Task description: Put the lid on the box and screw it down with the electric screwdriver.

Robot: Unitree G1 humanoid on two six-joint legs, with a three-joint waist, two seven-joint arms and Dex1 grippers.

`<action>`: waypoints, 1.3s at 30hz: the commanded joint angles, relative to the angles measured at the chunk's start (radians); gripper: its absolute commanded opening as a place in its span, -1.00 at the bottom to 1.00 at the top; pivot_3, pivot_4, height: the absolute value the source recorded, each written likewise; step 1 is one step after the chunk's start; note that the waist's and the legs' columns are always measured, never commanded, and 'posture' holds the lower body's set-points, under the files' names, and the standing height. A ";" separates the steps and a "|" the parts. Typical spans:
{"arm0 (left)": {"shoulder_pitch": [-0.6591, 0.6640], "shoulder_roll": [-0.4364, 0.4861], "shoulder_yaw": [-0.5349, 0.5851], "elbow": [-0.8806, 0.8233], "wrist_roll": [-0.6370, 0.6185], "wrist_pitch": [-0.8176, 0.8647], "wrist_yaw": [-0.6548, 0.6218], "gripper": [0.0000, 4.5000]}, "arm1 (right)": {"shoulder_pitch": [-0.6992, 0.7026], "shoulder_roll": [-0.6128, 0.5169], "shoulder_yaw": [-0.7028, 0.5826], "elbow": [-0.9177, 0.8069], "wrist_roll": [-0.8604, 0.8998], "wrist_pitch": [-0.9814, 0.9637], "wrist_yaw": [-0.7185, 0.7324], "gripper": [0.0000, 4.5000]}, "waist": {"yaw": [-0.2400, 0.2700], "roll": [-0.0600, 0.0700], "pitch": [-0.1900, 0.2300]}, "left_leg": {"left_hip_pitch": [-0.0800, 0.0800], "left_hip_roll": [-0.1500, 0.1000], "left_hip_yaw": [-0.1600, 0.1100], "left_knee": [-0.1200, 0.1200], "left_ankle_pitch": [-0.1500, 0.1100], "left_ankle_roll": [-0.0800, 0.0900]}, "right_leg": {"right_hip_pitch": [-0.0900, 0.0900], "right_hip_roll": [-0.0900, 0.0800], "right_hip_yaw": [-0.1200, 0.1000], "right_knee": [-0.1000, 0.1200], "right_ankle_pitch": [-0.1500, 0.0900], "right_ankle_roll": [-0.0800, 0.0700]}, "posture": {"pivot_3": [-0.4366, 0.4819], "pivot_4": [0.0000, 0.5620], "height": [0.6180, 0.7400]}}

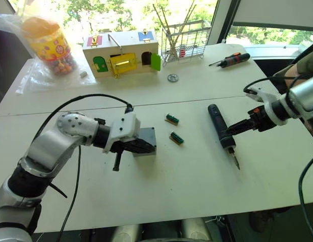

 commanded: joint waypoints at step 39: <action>0.122 -0.052 0.176 0.113 -0.024 0.024 0.152 -1.00 | -0.040 0.310 -0.593 -0.069 -0.220 -0.217 -0.295 -0.24 | -0.007 -0.006 -0.004 | -0.011 0.002 -0.002 -0.001 0.004 -0.007 | -0.018 0.003 0.003 0.005 0.002 -0.002 | -0.05 -0.47 1.00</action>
